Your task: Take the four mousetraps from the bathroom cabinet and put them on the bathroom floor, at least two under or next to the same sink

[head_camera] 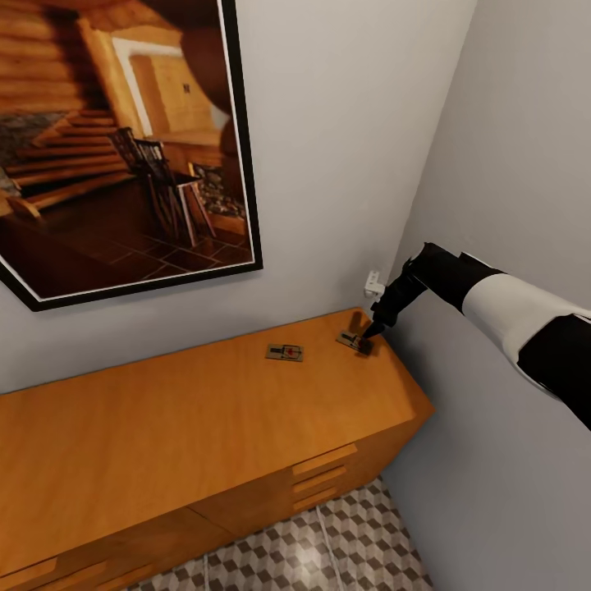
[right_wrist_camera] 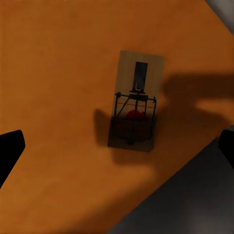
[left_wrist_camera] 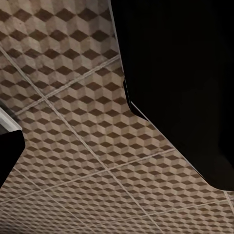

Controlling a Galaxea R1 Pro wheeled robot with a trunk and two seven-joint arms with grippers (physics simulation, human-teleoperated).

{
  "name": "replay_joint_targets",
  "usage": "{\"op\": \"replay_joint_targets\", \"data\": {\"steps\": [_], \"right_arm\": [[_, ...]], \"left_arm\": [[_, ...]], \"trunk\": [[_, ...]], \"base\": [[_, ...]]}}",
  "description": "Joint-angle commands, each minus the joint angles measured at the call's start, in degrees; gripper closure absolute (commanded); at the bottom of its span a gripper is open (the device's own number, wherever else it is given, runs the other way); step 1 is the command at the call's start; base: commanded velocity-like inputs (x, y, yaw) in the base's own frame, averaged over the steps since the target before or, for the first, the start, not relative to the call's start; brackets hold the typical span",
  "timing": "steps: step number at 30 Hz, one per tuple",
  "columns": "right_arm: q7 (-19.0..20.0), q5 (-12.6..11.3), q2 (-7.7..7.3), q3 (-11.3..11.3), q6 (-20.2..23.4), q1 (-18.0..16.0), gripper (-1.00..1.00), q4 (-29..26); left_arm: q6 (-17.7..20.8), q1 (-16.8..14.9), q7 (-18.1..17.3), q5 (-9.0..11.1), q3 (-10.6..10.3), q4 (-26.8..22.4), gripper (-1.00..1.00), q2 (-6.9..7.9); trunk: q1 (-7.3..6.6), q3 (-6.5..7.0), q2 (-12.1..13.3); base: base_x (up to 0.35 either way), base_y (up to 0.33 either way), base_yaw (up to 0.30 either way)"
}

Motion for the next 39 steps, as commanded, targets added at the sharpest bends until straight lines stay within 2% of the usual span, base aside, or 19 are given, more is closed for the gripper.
{"op": "replay_joint_targets", "data": {"steps": [1,39], "right_arm": [[0.1,-0.4,-0.07,0.3,0.6,-0.1,-1.00,-0.1],[-0.9,-0.4,-0.14,0.3,0.6,1.0,-1.00,-0.1]], "left_arm": [[-0.3,-0.1,0.1,0.5,-0.5,0.2,-1.00,-0.05],[-0.3,0.0,0.1,0.6,-0.5,0.2,-1.00,-0.05]], "trunk": [[0.03,-0.10,-0.1],[0.03,-0.10,-0.1]], "base": [[0.000,0.000,0.000],[0.037,0.000,0.000]]}}
